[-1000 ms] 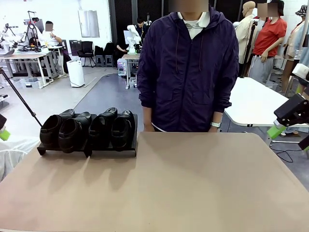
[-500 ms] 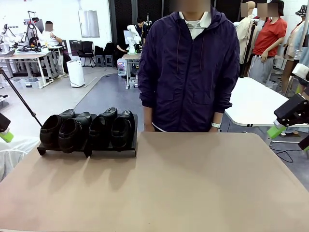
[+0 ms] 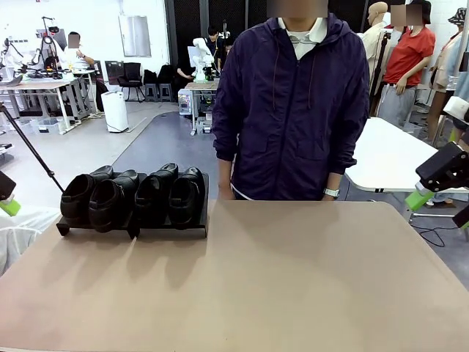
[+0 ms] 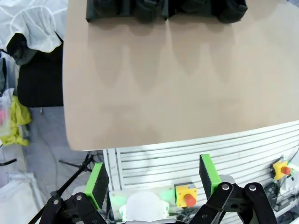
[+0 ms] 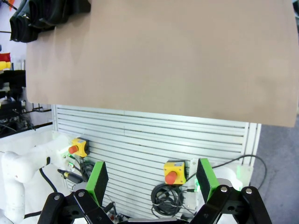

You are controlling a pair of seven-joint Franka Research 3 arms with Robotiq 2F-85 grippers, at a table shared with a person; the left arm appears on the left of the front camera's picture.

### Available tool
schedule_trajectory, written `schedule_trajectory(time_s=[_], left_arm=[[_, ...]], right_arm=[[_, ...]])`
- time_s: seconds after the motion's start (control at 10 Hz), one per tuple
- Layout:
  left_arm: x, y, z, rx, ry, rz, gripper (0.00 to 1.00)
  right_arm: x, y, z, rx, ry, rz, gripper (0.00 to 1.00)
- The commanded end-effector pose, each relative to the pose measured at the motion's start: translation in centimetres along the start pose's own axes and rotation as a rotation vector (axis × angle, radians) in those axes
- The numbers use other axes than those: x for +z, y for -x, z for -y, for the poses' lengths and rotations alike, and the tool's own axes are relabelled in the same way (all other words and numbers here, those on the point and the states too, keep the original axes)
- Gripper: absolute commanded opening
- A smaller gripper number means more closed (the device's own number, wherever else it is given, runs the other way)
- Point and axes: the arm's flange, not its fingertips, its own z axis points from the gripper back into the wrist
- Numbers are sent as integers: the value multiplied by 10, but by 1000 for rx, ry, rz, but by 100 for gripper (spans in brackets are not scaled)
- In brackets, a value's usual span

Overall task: Organize the shoes by placing them on the stand.
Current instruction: Place the Shoe from the middle of the table onto the Shoes Stand.

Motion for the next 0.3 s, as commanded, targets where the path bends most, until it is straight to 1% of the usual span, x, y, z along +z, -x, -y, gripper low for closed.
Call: schedule_trajectory(time_s=[0.0, 0.2], left_arm=[[2, 0, -2, -8, -17, -2, 100], [2, 0, -2, -8, -17, -2, 100]], right_arm=[[3, -2, -1, 21, -29, -2, 100], [3, -2, -1, 21, -29, -2, 100]])
